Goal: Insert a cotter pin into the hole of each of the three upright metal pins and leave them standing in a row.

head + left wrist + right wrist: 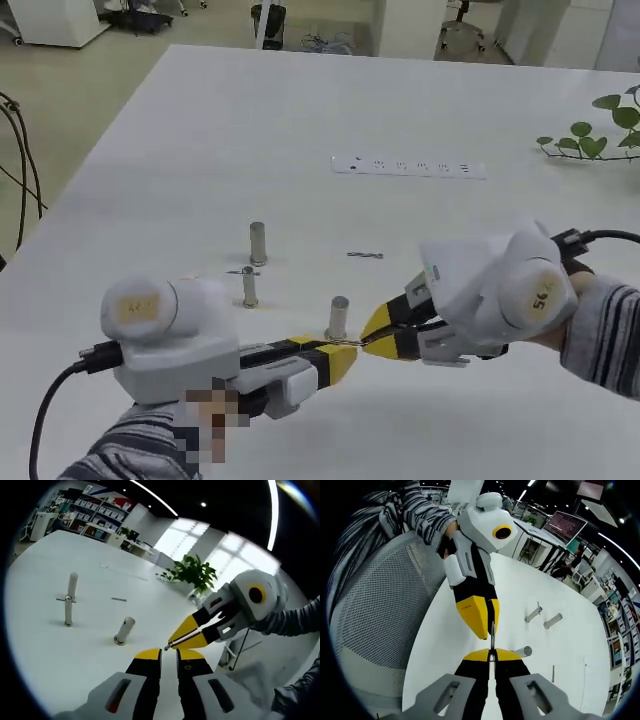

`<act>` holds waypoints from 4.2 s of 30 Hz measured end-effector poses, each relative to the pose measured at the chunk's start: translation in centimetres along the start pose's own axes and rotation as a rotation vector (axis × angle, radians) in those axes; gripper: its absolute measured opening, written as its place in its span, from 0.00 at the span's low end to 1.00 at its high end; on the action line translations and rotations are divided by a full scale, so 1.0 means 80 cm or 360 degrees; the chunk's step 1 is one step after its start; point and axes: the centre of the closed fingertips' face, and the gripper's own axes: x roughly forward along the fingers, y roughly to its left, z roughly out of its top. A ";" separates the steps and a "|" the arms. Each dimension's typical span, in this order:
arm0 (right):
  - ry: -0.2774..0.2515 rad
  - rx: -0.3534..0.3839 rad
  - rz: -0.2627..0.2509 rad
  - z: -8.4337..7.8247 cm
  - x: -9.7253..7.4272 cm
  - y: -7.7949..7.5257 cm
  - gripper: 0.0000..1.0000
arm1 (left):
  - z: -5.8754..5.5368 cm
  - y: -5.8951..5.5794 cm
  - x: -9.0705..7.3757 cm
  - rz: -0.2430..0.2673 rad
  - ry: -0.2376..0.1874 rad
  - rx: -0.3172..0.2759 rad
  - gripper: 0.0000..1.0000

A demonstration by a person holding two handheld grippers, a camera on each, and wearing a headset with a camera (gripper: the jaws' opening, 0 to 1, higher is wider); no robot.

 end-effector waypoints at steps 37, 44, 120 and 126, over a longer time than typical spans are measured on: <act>-0.0042 0.0230 0.0164 -0.003 0.005 0.028 0.00 | -0.014 -0.022 -0.009 -0.0196 0.0107 0.0573 0.00; -0.0063 0.0241 0.0226 0.001 0.003 0.040 0.00 | -0.021 -0.029 -0.014 -0.0282 0.0169 0.0723 0.00; 0.0070 0.0410 -0.0123 -0.103 0.032 -0.064 0.00 | 0.002 0.109 0.069 0.0592 0.0065 0.0710 0.24; 0.0059 0.0407 -0.0102 -0.102 0.035 -0.062 0.00 | -0.002 0.112 0.083 0.0589 0.0096 0.0719 0.23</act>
